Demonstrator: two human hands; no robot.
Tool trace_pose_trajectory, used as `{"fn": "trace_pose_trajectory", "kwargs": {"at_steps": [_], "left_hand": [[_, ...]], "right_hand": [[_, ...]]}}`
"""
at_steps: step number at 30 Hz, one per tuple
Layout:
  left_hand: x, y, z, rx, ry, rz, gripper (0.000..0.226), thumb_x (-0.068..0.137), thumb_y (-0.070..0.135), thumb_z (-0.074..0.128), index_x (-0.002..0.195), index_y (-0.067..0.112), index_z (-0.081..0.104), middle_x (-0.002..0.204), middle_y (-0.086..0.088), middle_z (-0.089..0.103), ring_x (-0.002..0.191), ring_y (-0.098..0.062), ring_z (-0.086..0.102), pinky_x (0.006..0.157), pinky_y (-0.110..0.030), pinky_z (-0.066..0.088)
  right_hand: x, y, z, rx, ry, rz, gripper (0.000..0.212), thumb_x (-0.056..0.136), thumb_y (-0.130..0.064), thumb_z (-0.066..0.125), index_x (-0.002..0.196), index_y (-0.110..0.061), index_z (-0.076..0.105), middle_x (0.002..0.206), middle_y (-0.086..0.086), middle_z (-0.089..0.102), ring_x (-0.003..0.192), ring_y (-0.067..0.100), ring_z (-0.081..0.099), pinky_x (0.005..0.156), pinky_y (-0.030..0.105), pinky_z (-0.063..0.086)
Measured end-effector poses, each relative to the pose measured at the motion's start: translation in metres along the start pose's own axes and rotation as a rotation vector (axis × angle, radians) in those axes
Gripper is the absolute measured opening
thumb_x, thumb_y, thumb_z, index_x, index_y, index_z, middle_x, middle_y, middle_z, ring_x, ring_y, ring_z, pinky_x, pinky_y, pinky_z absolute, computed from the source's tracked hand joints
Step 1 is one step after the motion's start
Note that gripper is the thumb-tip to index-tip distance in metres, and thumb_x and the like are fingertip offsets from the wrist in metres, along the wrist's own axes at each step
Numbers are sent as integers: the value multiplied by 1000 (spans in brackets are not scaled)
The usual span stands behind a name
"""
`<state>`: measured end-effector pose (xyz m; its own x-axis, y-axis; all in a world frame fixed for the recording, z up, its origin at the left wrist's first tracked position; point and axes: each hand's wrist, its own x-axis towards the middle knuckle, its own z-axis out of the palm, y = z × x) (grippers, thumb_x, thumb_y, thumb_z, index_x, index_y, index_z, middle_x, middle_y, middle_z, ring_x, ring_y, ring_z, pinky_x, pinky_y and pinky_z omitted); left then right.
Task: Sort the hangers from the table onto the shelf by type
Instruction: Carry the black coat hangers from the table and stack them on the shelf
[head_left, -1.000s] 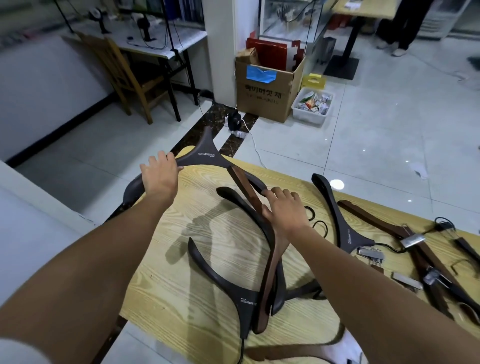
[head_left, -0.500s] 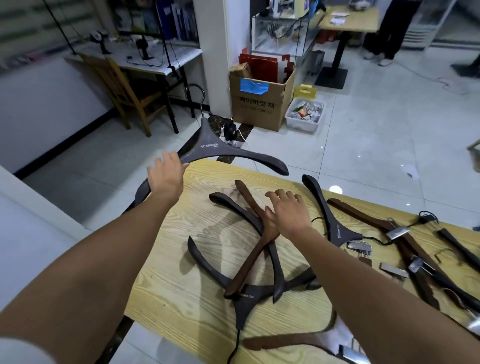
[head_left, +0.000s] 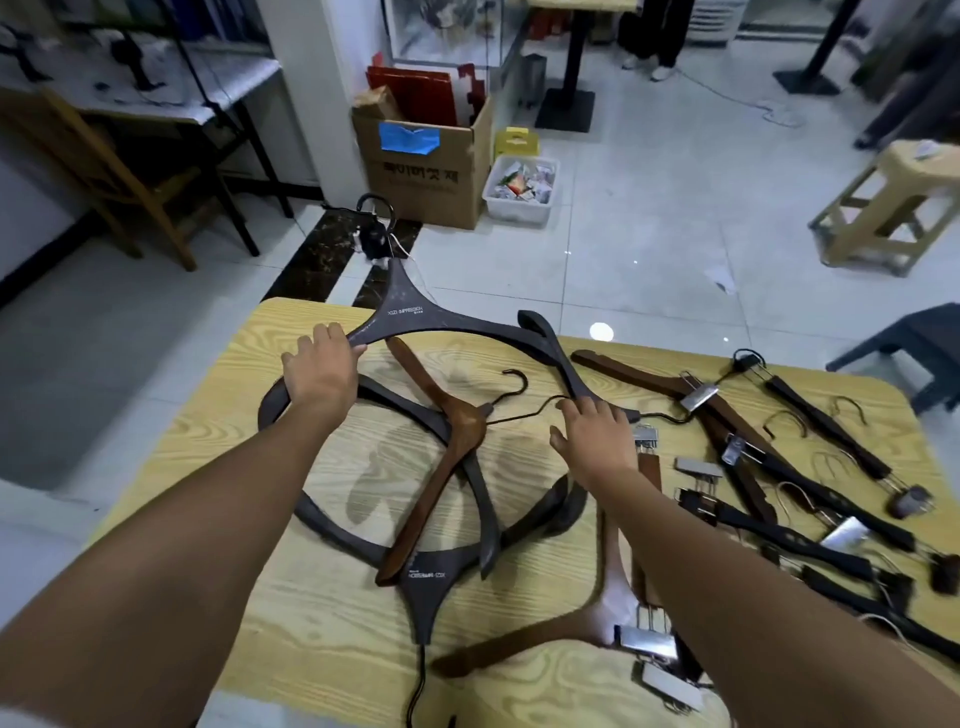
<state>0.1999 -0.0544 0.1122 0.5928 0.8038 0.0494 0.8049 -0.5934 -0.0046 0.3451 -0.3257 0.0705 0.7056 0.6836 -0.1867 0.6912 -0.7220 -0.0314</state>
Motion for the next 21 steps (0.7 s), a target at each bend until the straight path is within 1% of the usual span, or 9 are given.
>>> {"fn": "trace_pose_trajectory", "kwargs": {"at_steps": [4,9,12,15,17,19,21], "left_hand": [[10,18,11,-25,-8,36,41,99,37,38,117,1,46,119,-18,52,113,-38,50,88,-49,42],[24,34,21,-9,-24,103,42,99,37,38,119,0,46,120,-18,52,114,-38,50,88,-51,42],[30,41,27,-3,-28,140,41,100,37,38,118,0,46,118,-18,52,112,-38,50,86,-51,43],[36,47,30,-3,-22,176,42,99,38,38,115,0,47,116,-18,53,109,-38,51,83,-50,43],[40,50,31,-8,-18,194,41,99,37,38,114,0,48,115,-19,53,108,-38,51,83,-50,43],[44,52,32,-14,-20,201,39,99,36,38,114,1,48,115,-18,53,109,-38,51,83,-50,42],[48,55,33,-17,-23,213,39,99,36,38,113,2,48,115,-17,53,109,-37,51,83,-51,42]], "right_hand": [[-4,14,14,2,-68,101,45,100,-39,35,137,-13,37,140,10,43,130,29,38,107,40,30],[-1,15,30,89,-172,219,40,99,-33,37,130,-8,39,135,14,47,128,31,41,104,40,32],[3,10,39,179,-247,289,33,98,-25,41,124,-6,41,130,16,51,124,32,45,99,38,37],[9,6,47,300,-283,396,27,96,-15,44,121,-4,41,126,16,55,119,32,52,92,35,42],[13,5,50,364,-289,464,33,97,-13,44,127,-1,36,128,16,55,118,32,54,89,35,45],[16,3,52,407,-290,526,45,97,-12,47,135,1,27,130,17,53,119,33,54,87,35,46],[19,1,54,463,-287,599,51,96,-9,49,138,2,20,130,18,53,117,34,55,85,35,46]]}}
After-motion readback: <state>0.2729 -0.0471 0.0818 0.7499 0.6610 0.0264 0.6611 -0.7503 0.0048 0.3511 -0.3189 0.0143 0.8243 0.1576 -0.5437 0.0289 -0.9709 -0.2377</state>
